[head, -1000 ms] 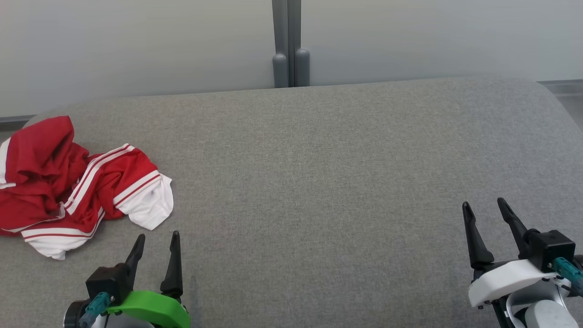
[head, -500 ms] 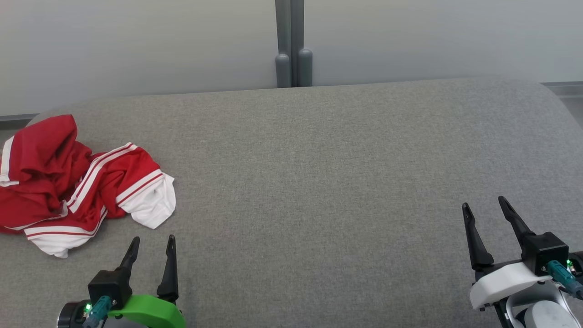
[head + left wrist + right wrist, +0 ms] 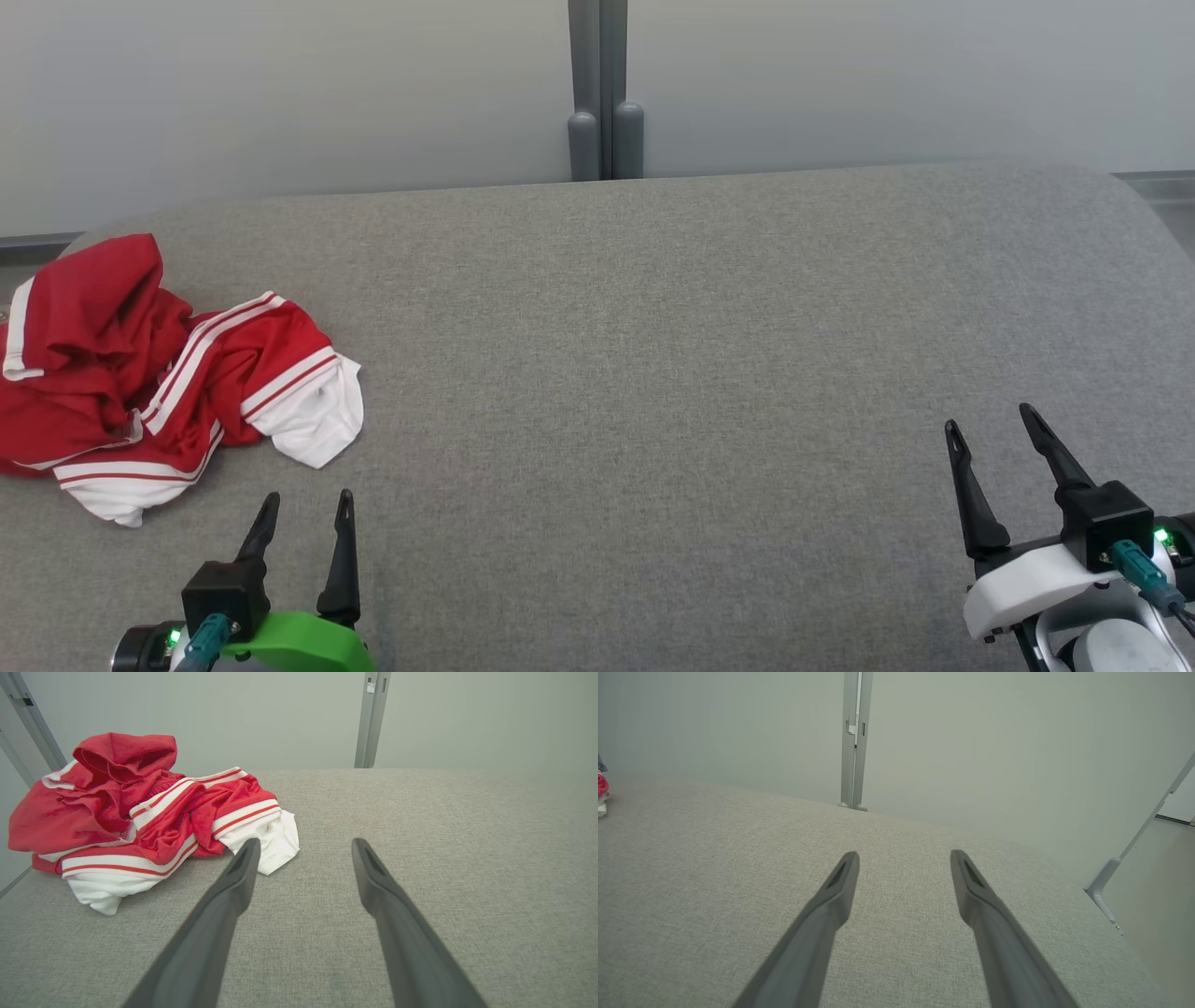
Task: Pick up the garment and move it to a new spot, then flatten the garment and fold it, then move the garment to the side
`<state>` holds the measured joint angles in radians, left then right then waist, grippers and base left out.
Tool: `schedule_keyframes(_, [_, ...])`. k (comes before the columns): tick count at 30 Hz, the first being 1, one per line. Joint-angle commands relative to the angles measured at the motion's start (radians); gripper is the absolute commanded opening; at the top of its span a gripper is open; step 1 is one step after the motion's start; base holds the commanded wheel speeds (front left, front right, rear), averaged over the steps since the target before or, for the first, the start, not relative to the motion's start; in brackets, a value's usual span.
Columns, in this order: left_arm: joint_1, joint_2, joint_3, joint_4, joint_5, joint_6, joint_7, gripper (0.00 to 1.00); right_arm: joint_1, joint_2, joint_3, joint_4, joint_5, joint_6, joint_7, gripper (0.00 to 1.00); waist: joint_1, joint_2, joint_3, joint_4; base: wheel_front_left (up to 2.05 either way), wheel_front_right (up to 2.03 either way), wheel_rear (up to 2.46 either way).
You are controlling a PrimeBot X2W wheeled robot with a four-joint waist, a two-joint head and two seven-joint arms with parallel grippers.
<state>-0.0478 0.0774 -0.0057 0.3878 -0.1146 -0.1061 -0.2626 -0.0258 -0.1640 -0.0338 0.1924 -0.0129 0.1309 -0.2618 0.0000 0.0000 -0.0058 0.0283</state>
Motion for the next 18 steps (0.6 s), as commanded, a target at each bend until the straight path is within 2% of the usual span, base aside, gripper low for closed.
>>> schedule_keyframes(1, [0.008, -0.003, 0.007, 0.001, -0.003, -0.007, -0.003, 1.0, 0.009, -0.004, -0.002, 0.002, -0.001, 0.0, -0.005, 1.0, 0.0, 0.0, 0.0, 0.0, 0.0, 0.0, 0.0])
schedule_keyframes(14, [-0.002, -0.012, 0.02, 0.009, 0.001, -0.016, -0.003, 1.0, 0.012, -0.004, 0.004, 0.001, 0.006, 0.0, -0.005, 1.0, 0.0, 0.0, 0.001, 0.001, 0.0, 0.0, 0.0])
schedule_keyframes(18, [-0.022, -0.013, 0.012, 0.012, 0.004, -0.016, -0.003, 1.0, 0.017, -0.009, 0.023, -0.003, 0.006, 0.0, -0.005, 1.0, 0.0, 0.0, 0.003, 0.034, 0.0, 0.0, 0.0])
